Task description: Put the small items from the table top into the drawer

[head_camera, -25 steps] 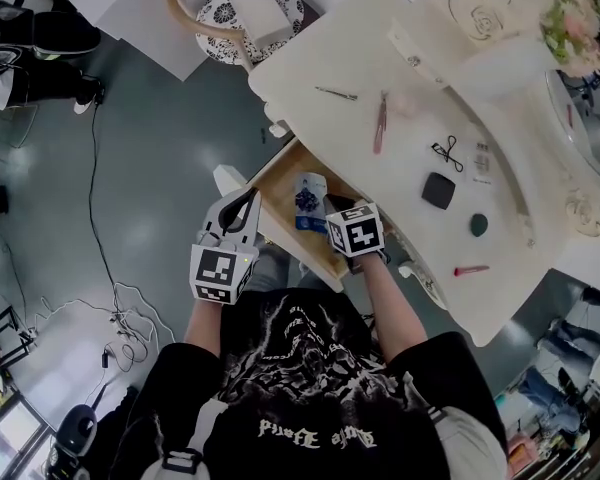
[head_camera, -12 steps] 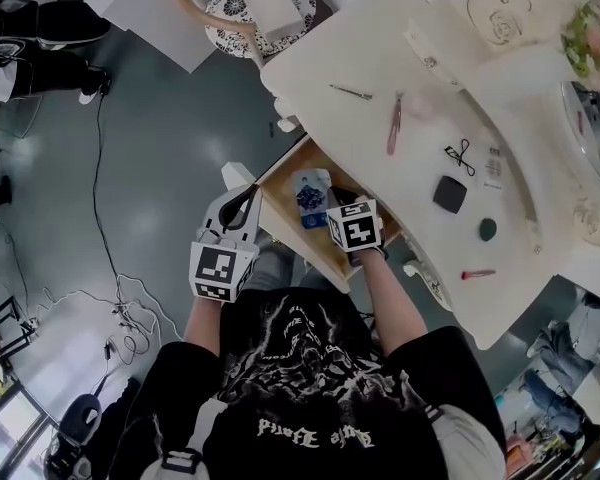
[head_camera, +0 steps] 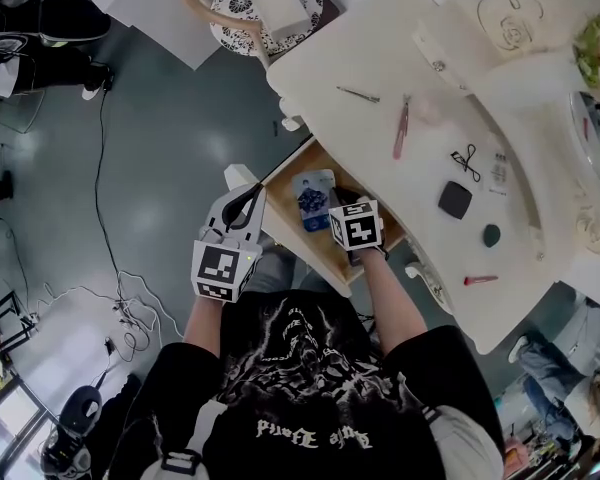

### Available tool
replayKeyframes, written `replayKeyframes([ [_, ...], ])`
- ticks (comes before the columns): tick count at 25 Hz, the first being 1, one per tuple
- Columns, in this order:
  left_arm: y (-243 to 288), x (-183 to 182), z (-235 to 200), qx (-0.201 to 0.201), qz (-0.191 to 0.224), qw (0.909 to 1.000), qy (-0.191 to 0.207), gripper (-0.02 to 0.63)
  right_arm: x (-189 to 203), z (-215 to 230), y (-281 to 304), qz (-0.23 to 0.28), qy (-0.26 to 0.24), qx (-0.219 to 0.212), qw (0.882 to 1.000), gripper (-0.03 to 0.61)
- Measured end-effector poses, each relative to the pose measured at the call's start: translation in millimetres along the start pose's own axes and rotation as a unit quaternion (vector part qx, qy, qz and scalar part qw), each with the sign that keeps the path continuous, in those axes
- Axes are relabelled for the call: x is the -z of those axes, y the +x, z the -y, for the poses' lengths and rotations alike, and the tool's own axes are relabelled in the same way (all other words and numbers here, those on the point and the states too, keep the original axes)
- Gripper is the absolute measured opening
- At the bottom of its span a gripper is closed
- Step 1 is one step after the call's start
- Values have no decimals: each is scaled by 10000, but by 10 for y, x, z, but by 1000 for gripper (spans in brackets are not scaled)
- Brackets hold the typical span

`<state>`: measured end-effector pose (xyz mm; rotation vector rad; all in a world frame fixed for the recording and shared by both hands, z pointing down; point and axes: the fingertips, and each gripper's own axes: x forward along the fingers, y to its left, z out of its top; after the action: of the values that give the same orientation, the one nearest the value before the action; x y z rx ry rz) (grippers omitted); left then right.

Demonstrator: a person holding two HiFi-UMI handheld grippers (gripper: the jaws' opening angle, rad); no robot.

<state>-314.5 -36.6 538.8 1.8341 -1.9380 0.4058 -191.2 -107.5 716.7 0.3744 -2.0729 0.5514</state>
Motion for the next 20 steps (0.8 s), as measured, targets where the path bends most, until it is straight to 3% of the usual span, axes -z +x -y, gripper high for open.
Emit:
replayKeyframes([
  [5, 17, -15, -5, 31, -37, 10000, 39, 15, 0, 26, 63, -39, 75, 20, 10000, 20],
  [7, 21, -28, -11, 39, -41, 10000, 55, 15, 8, 18, 85, -96, 123, -29, 9999, 105],
  [8, 25, -30, -14, 43, -43, 10000, 66, 15, 20, 8, 99, -136, 155, -68, 9998, 199],
  [20, 51, -57, 95, 167, 4, 9998, 126, 15, 111, -45, 9, -222, 179, -118, 9995, 321],
])
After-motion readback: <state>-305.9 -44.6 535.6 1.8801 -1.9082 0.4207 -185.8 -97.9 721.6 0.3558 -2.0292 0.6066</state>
